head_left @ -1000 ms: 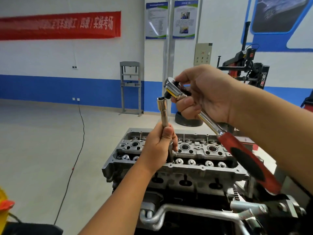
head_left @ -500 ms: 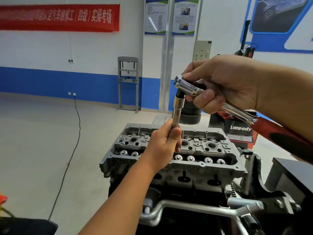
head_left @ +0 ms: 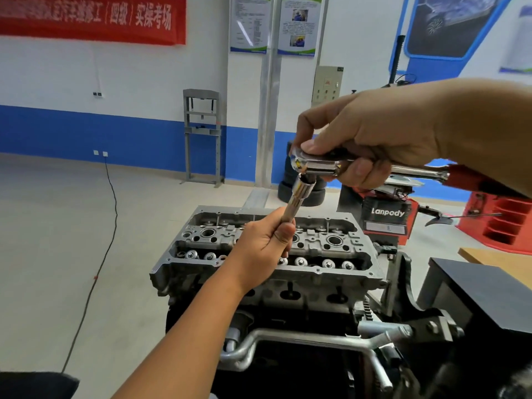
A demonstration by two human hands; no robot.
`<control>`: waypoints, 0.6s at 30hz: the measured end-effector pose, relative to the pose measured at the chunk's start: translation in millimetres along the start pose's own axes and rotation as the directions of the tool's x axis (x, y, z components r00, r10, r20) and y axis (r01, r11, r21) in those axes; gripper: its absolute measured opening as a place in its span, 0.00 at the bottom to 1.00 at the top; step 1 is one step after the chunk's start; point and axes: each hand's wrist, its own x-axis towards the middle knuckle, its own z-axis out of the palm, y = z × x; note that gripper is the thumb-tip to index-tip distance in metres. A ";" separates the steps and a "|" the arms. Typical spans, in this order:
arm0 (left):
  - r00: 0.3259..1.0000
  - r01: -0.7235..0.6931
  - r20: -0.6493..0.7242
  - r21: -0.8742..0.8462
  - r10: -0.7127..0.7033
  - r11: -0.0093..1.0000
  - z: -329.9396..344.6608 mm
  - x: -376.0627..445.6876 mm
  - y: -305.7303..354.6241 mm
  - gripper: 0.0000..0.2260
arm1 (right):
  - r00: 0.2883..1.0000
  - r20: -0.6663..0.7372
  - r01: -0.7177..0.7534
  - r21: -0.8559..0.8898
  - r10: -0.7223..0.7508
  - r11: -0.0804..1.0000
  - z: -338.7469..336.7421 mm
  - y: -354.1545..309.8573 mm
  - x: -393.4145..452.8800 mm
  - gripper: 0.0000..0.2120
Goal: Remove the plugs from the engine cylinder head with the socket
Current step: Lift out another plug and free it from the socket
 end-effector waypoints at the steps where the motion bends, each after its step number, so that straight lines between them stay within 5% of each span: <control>1: 1.000 0.010 -0.002 -0.001 -0.010 1.000 0.5 -0.1 0.0 0.21 | 0.999 -0.043 0.008 0.048 -0.006 0.999 1.7 3.9 -0.8 0.04; 10: 0.989 0.121 -0.087 0.018 -0.119 0.993 -1.5 0.3 15.9 0.27 | 0.919 -0.394 0.151 0.407 0.024 0.901 37.8 28.6 12.1 0.06; 11: 0.988 0.131 -0.084 0.015 -0.129 0.991 -3.7 0.4 15.9 0.26 | 0.912 -0.410 0.146 0.318 -0.003 0.937 37.8 26.1 16.2 0.06; 13: 0.983 0.175 -0.060 -0.017 -0.176 0.984 -9.4 0.1 14.8 0.25 | 0.890 -0.430 0.075 -0.188 -0.150 0.979 37.8 25.1 26.3 0.13; 15: 0.974 0.219 -0.031 -0.085 -0.222 0.972 -16.4 2.5 13.7 0.24 | 0.873 -0.360 0.026 -0.639 -0.329 0.769 38.7 25.9 35.7 0.18; 18: 0.957 0.267 -0.070 -0.157 -0.280 0.951 -25.0 2.9 9.0 0.20 | 0.855 -0.234 0.093 -0.809 -0.463 0.580 34.2 20.2 46.2 0.19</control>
